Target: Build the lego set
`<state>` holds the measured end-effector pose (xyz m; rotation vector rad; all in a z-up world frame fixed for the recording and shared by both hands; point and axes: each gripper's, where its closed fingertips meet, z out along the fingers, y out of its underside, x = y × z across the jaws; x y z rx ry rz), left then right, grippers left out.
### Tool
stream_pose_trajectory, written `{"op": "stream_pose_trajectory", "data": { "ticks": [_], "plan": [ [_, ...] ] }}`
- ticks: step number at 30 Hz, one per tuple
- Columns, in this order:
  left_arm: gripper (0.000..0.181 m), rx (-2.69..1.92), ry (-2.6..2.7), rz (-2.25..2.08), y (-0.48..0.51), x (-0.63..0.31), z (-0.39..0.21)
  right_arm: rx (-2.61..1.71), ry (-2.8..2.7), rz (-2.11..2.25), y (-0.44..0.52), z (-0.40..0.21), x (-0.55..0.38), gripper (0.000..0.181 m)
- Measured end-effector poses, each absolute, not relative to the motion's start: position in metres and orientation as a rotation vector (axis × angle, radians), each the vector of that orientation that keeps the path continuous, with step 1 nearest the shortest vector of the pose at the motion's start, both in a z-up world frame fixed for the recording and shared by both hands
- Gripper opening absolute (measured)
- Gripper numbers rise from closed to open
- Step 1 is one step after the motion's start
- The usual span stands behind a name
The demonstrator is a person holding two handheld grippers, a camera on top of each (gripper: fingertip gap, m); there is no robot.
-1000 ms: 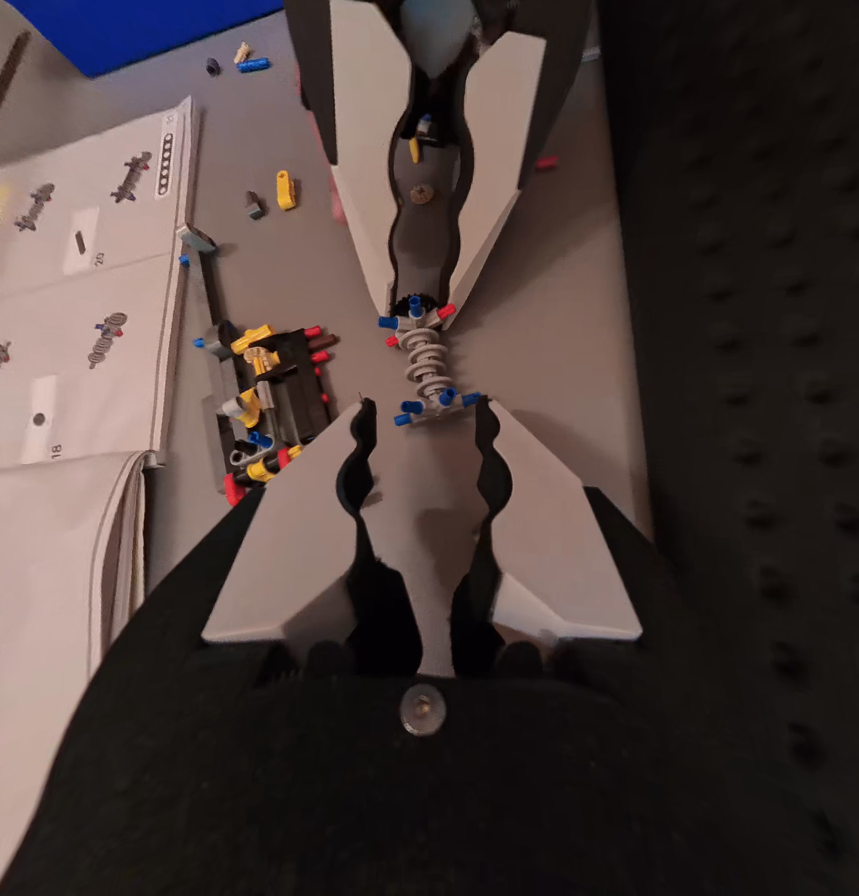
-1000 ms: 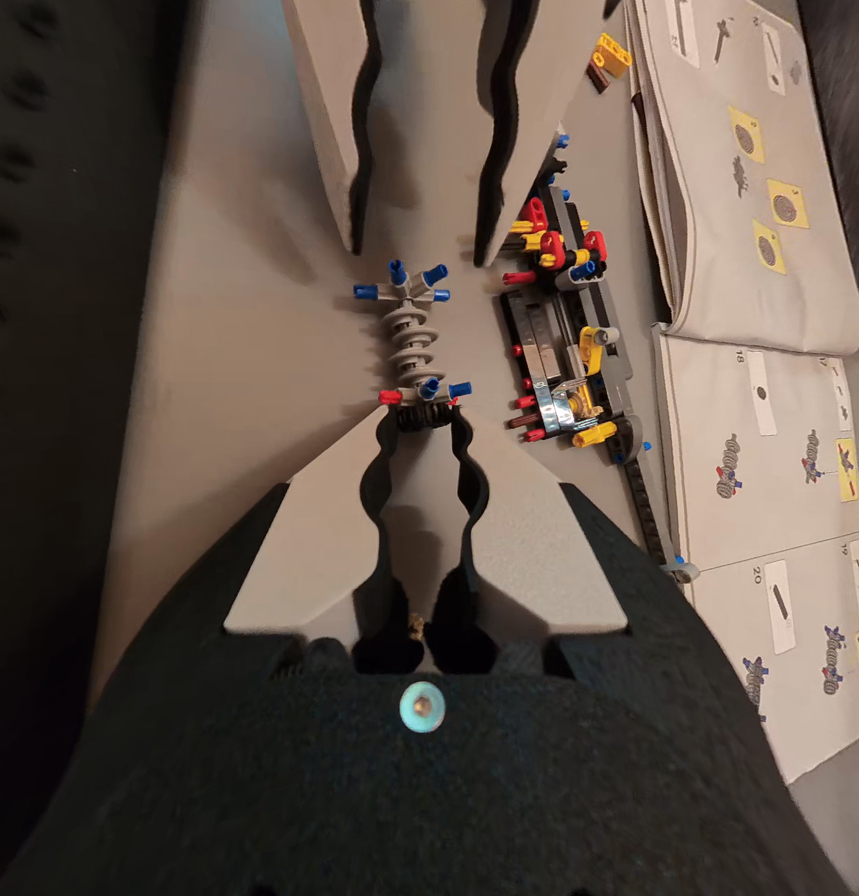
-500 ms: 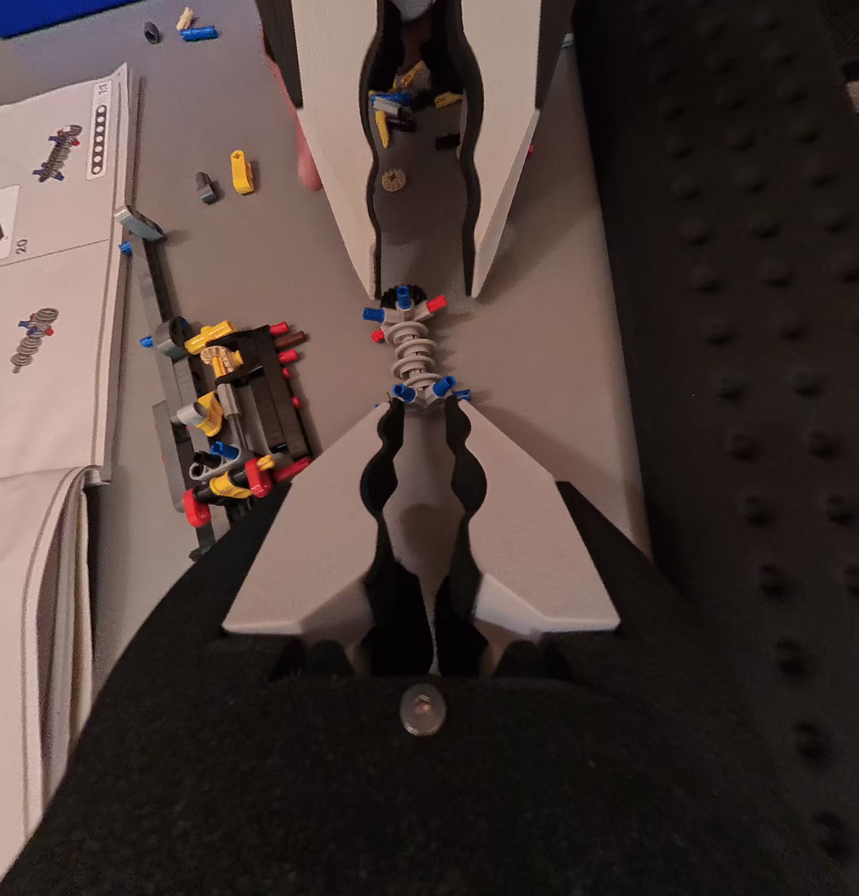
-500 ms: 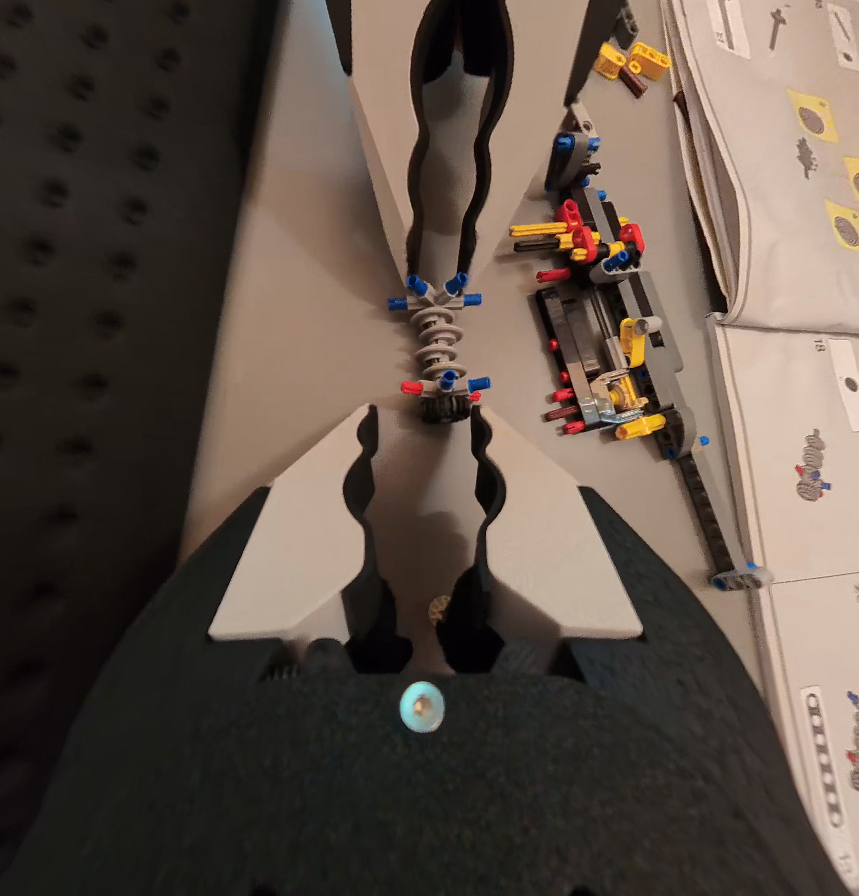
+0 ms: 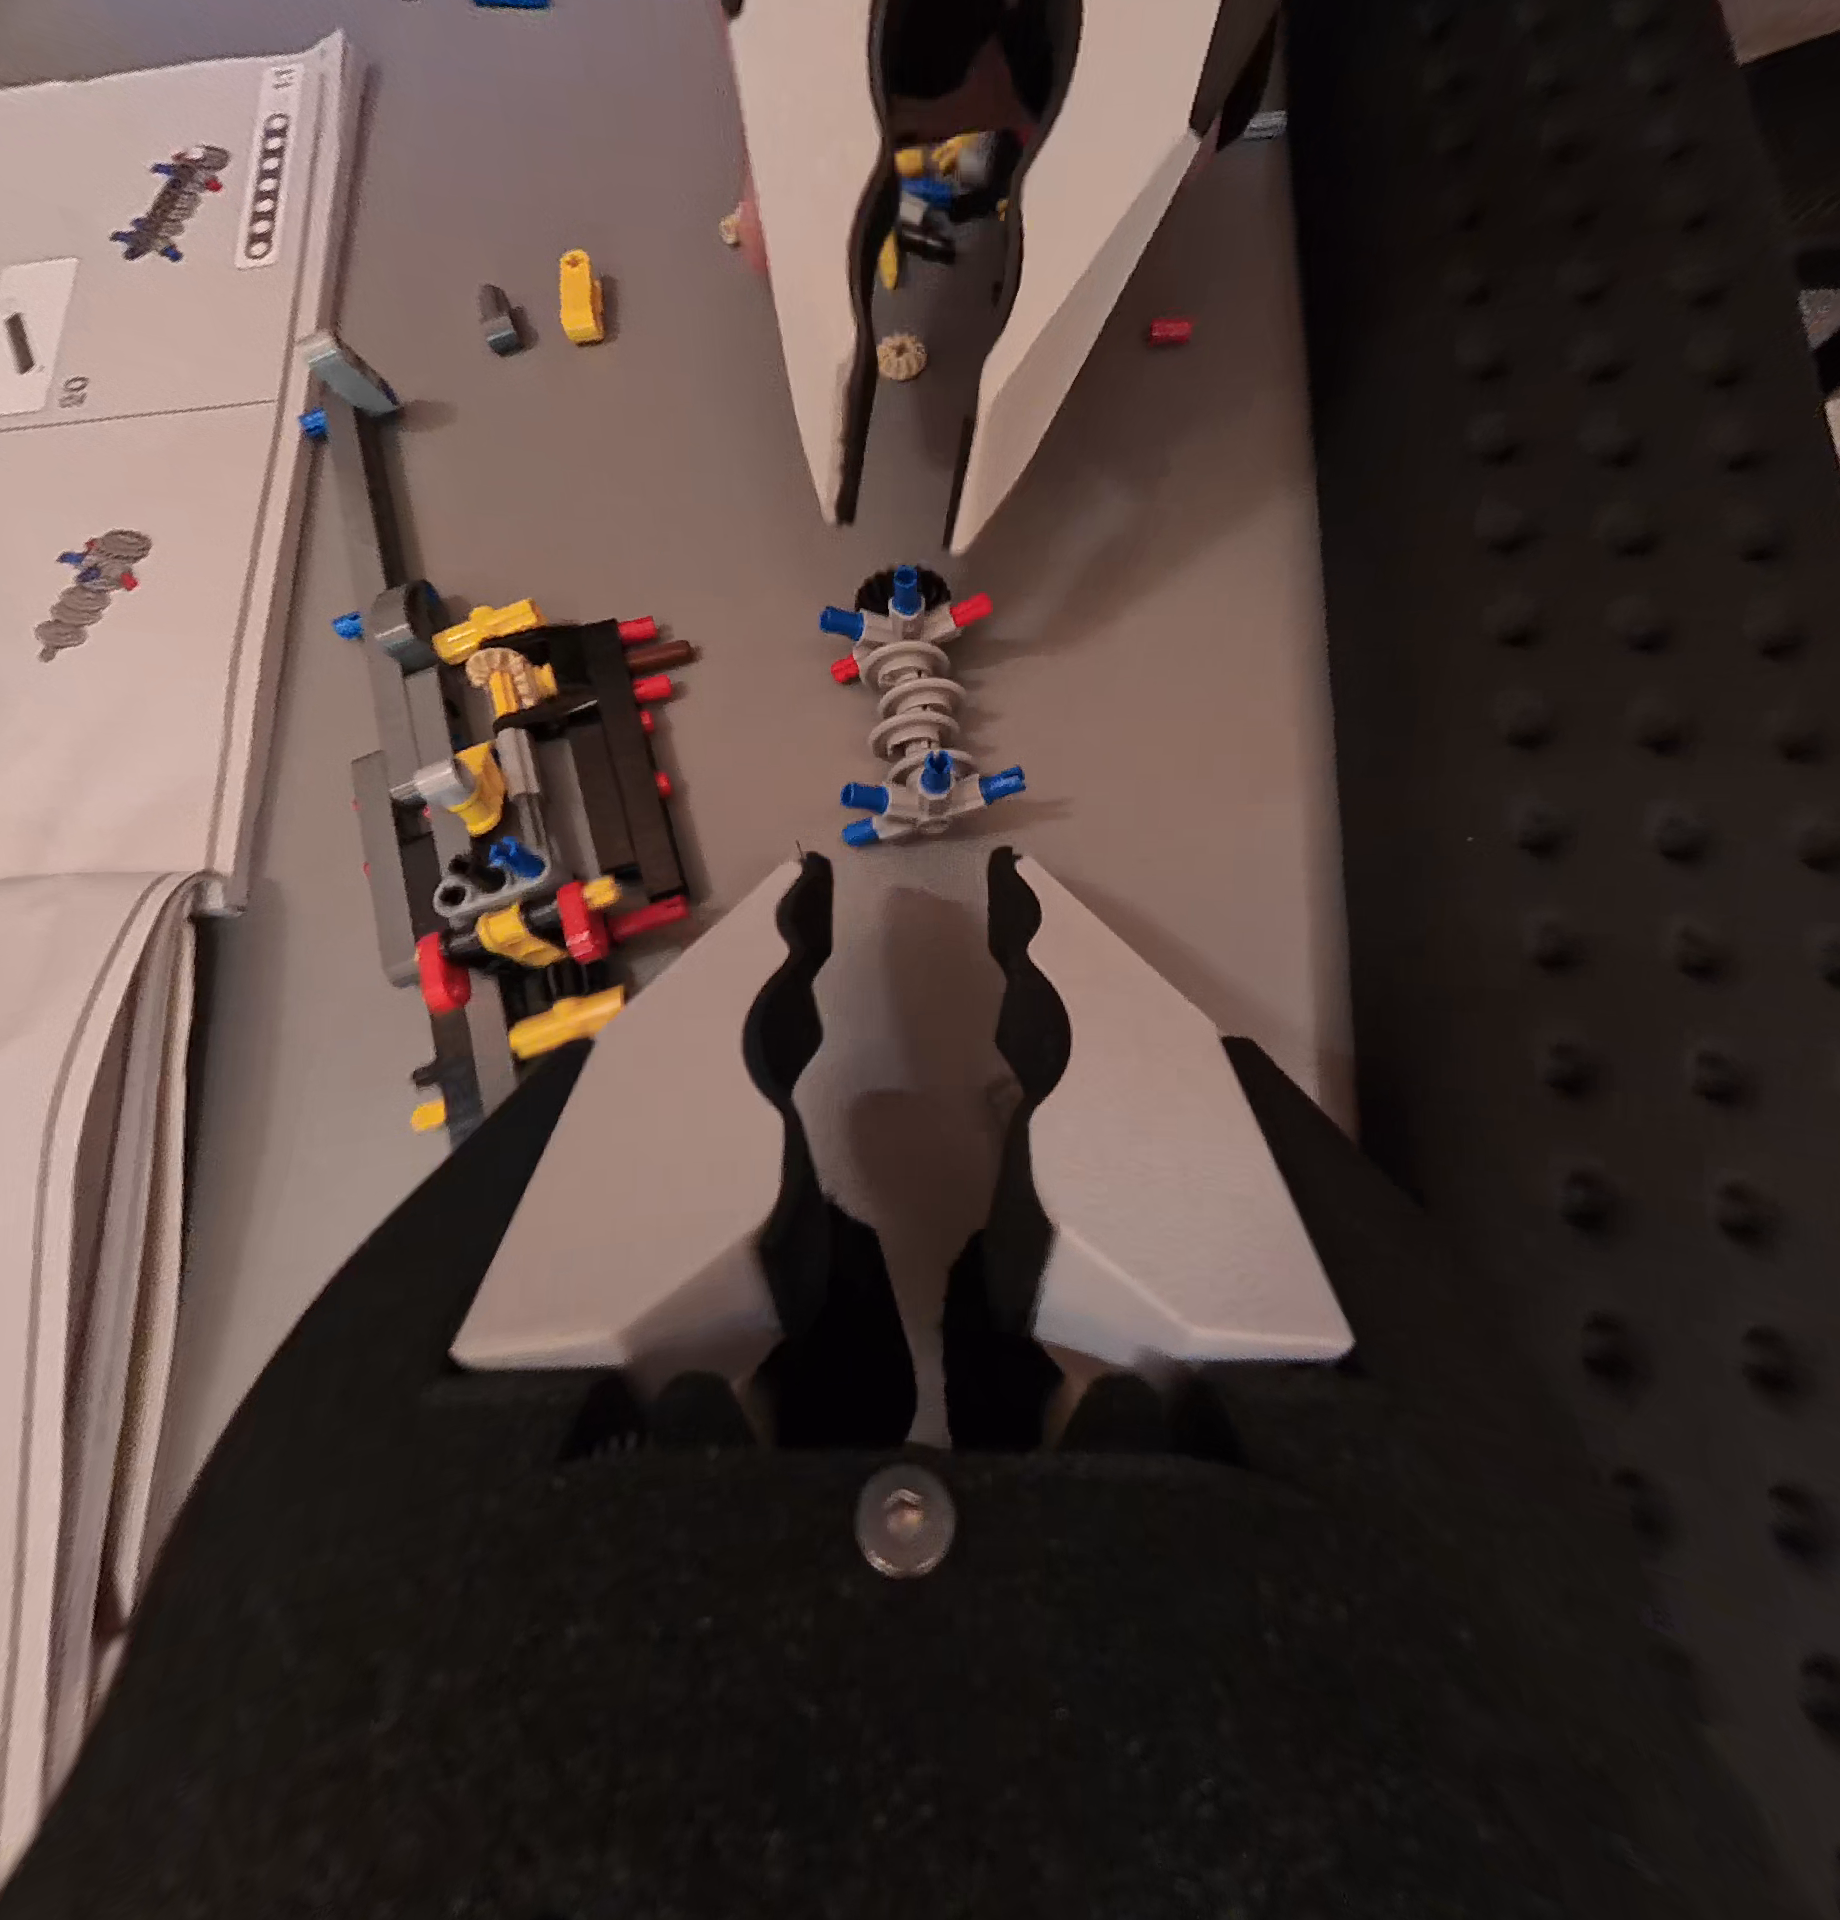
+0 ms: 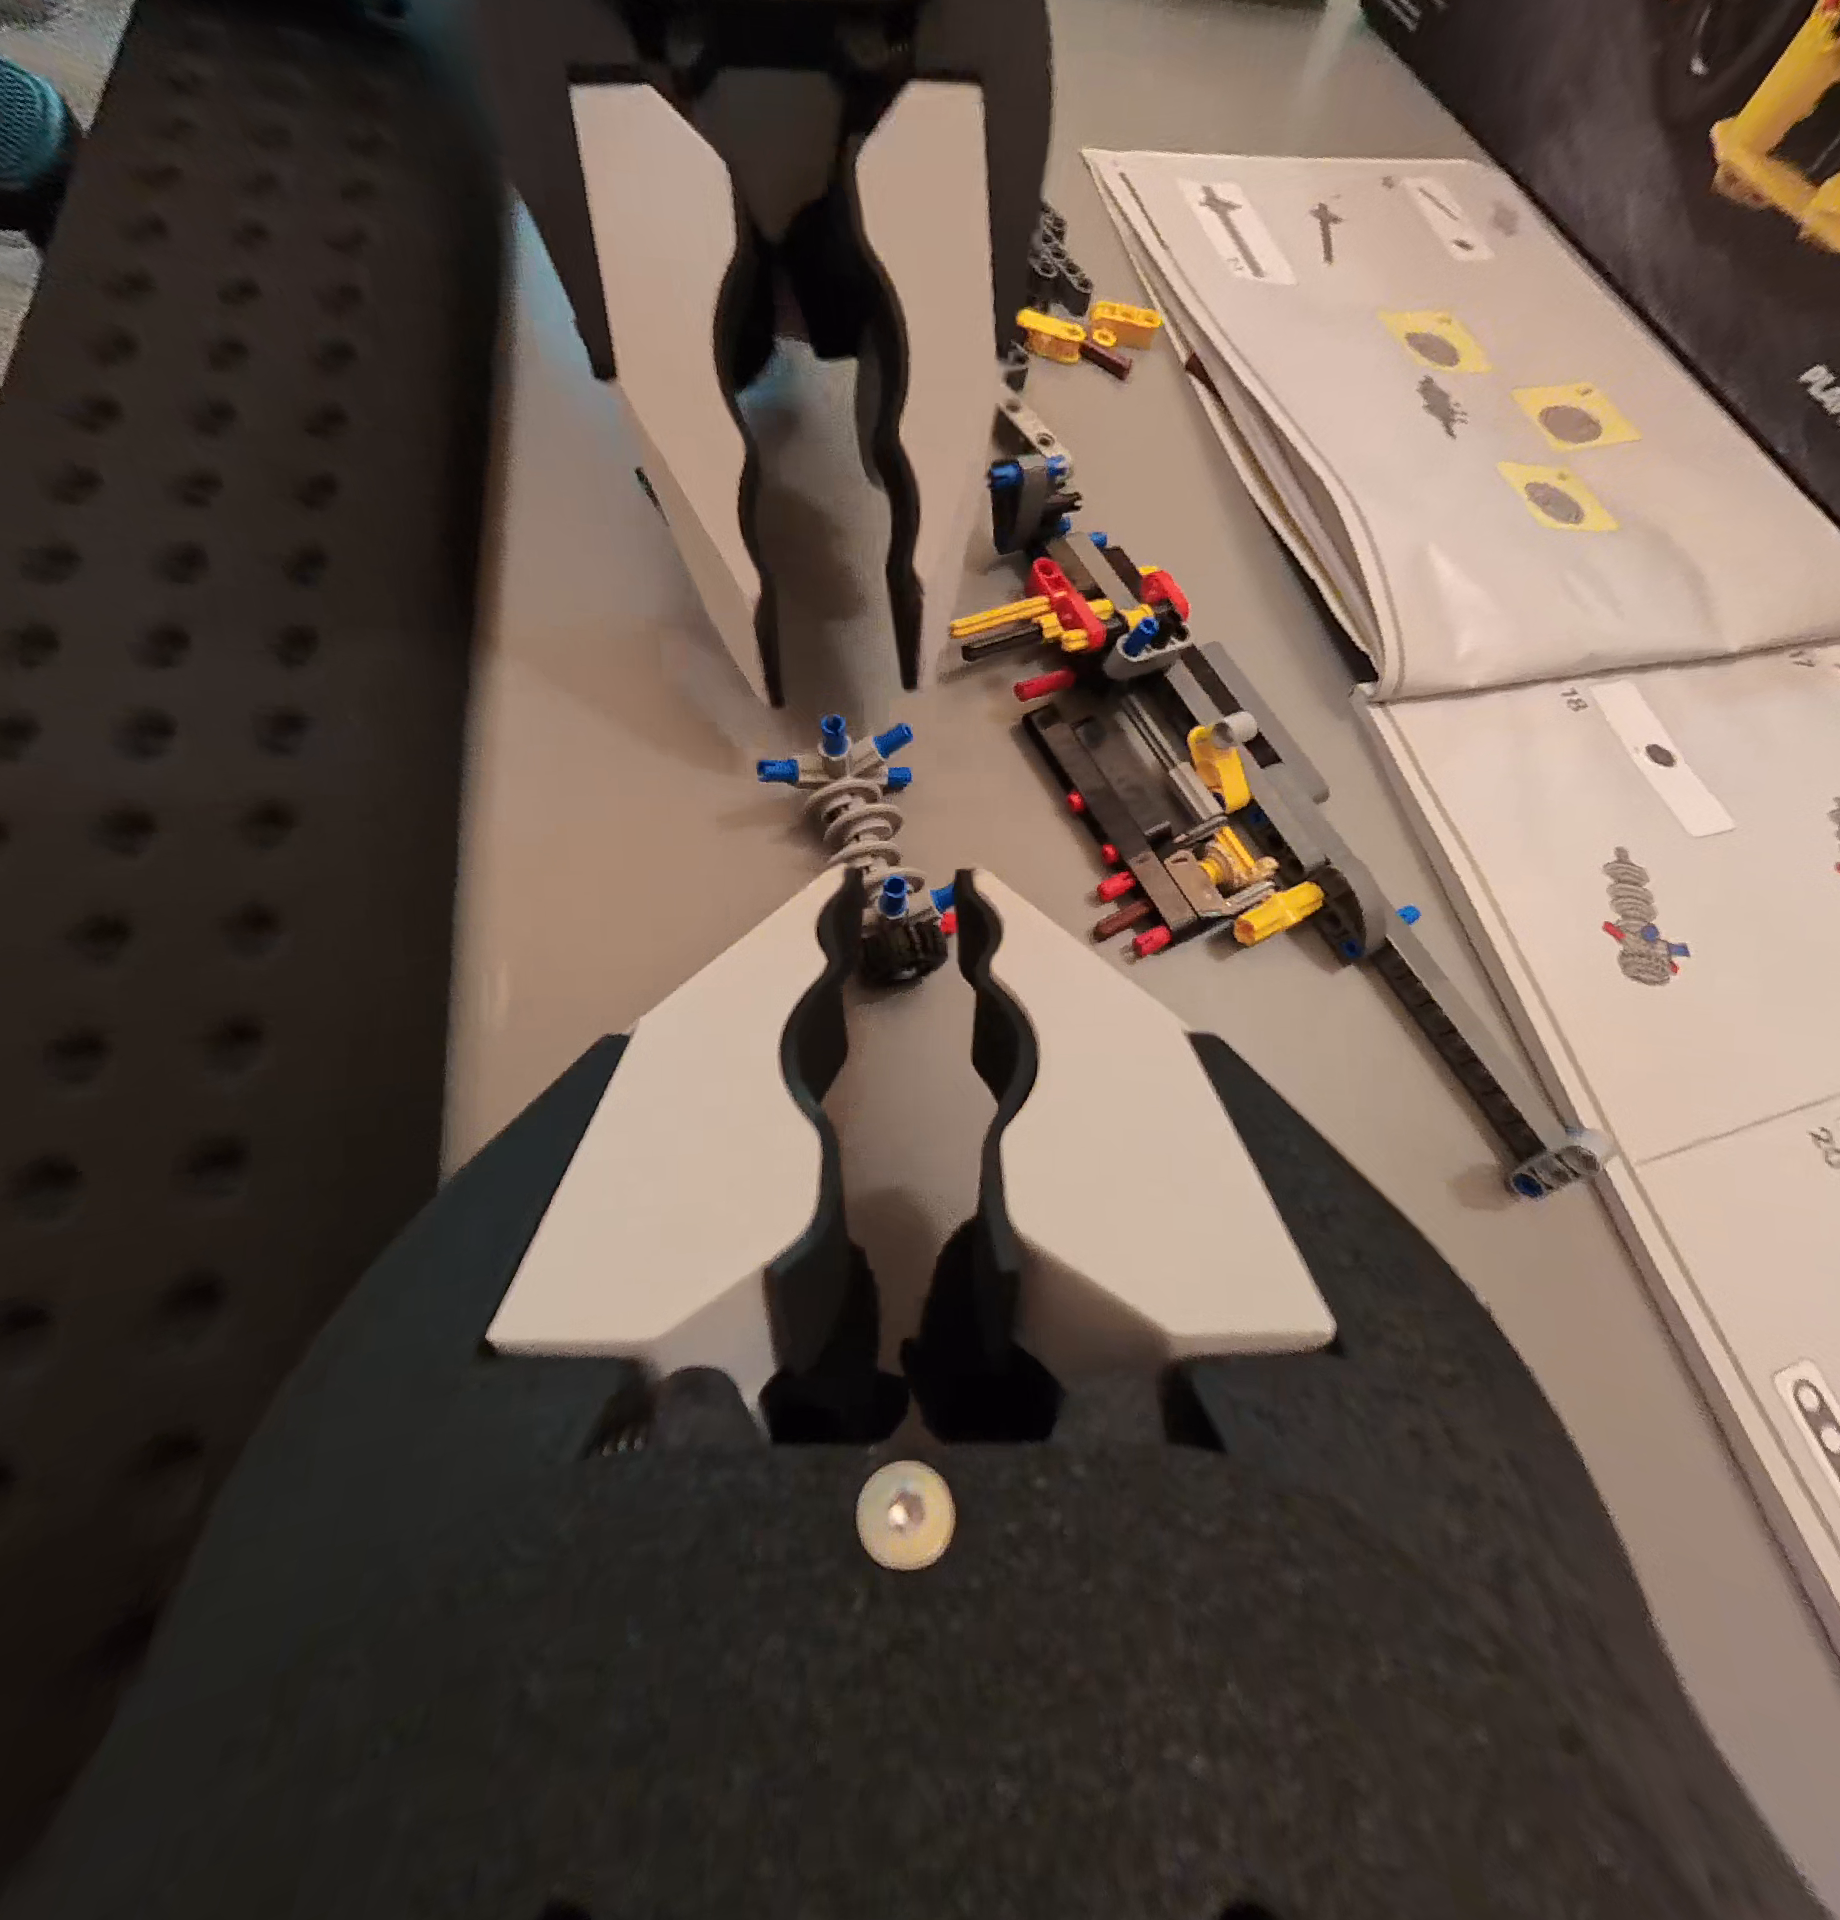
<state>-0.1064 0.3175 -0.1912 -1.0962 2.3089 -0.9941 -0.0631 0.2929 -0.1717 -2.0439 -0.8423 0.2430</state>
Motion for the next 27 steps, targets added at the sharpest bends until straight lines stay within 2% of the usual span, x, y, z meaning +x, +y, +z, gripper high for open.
{"op": "stream_pose_trajectory", "data": {
  "ticks": [5,12,18,23,27],
  "plan": [
    [0.028,-1.308,2.143,-0.975,0.341,-0.142,-0.174,-1.996,-0.618,0.239,0.284,-0.148,-0.065,0.016],
    [0.029,-1.439,2.112,-0.753,0.349,-0.186,-0.192,-1.767,-0.397,0.24,0.287,-0.122,-0.092,0.011],
    [0.008,-1.419,2.191,-0.696,0.349,-0.187,-0.207,-1.768,-0.342,0.094,0.291,-0.122,-0.072,0.01],
    [0.007,-1.335,2.182,-0.646,0.351,-0.176,-0.201,-1.786,-0.241,0.107,0.292,-0.123,-0.055,0.009],
    [0.007,-1.277,1.993,-0.722,0.354,-0.147,-0.168,-1.766,-0.232,0.142,0.291,-0.121,-0.055,0.01]
  ]
}}
